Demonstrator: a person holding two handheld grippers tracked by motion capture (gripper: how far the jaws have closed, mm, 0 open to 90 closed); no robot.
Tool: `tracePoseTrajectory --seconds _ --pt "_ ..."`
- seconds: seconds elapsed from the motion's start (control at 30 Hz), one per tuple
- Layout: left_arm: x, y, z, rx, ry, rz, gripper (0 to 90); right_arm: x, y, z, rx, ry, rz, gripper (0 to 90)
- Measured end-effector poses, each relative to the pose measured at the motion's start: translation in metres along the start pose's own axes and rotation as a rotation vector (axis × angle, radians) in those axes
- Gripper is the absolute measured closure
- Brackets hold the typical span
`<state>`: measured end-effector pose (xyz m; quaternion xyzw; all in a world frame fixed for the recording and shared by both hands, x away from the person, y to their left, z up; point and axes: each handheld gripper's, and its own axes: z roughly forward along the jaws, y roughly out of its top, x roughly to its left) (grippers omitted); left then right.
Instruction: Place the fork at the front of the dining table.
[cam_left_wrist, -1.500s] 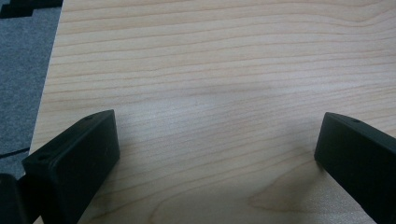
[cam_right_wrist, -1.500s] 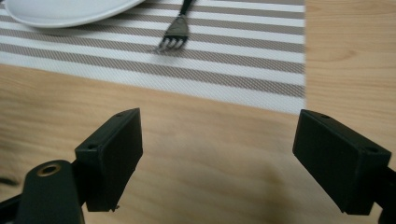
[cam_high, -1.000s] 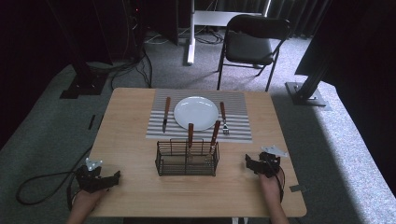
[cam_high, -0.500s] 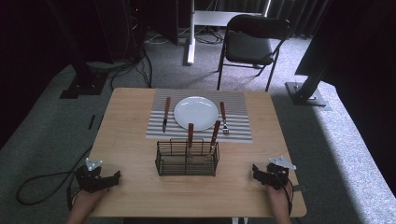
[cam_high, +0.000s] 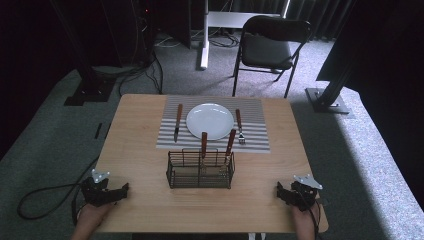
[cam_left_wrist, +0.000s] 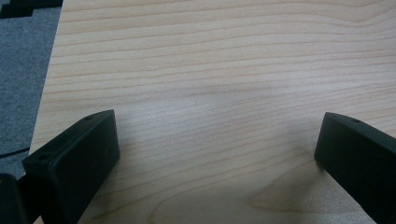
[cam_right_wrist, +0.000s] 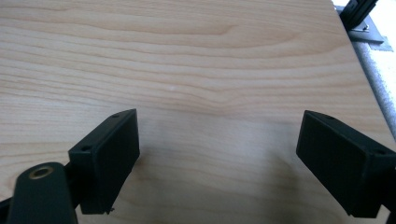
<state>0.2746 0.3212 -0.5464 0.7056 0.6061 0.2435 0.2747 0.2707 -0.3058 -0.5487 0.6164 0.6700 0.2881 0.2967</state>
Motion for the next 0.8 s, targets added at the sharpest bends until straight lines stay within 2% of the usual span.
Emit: tracePoseTrajectory --seconds 0.1,0.3,0.8 --pt "0.0 0.0 0.0 0.0 0.0 0.0 0.0 -0.0019 -0.0024 -0.0021 0.01 -0.047 0.013 13.3" --pt "0.0 0.0 0.0 0.0 0.0 0.0 0.0 -0.0068 -0.0002 0.0026 0.047 0.005 0.072 12.7" --pt "-0.0012 0.0006 0.0003 0.002 0.01 -0.009 0.0 -0.0067 0.0033 0.0065 0.047 0.015 0.064 12.7"
